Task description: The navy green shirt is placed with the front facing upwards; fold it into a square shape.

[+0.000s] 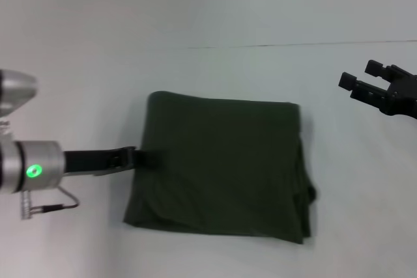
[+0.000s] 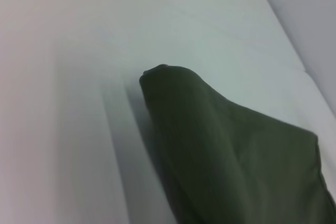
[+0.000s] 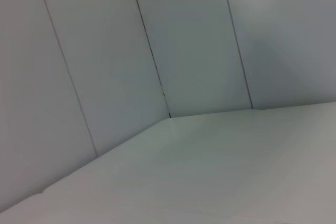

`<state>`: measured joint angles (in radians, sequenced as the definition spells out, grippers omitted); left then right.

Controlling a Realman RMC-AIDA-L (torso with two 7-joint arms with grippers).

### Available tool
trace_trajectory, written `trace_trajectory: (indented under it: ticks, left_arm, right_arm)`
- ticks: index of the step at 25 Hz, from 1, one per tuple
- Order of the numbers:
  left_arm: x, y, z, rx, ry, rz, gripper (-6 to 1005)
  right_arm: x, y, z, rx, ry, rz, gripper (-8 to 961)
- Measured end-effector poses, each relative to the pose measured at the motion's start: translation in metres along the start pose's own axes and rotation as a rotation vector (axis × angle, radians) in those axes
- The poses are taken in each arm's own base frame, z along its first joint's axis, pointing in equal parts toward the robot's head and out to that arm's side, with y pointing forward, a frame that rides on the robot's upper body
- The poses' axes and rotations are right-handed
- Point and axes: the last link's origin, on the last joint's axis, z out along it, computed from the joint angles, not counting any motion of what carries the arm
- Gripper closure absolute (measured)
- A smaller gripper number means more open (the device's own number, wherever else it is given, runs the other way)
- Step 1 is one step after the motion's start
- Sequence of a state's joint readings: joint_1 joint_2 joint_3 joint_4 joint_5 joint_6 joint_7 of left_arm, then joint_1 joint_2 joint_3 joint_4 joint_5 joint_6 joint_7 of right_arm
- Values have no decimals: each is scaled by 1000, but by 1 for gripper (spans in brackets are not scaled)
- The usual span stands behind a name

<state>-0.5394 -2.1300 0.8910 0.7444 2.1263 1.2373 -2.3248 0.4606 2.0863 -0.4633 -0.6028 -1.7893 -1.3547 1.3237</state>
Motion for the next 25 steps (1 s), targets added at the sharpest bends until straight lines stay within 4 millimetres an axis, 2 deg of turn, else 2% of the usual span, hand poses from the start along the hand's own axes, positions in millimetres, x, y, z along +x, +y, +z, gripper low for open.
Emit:
trace_trajectory:
  ticks: [6,21,25]
  left_arm:
    - [-9,-18,-24,11,53,-38,873]
    - [-15,-23,-31,-12,94,-104,858]
    - [-13,-31,-39,7,146,-108,780]
  right_arm:
    - [4,1,5,8,-1,24,69]
    - [0,3,13,-14,5,10,70]
    - [-1,4,13,-20,7,1,71]
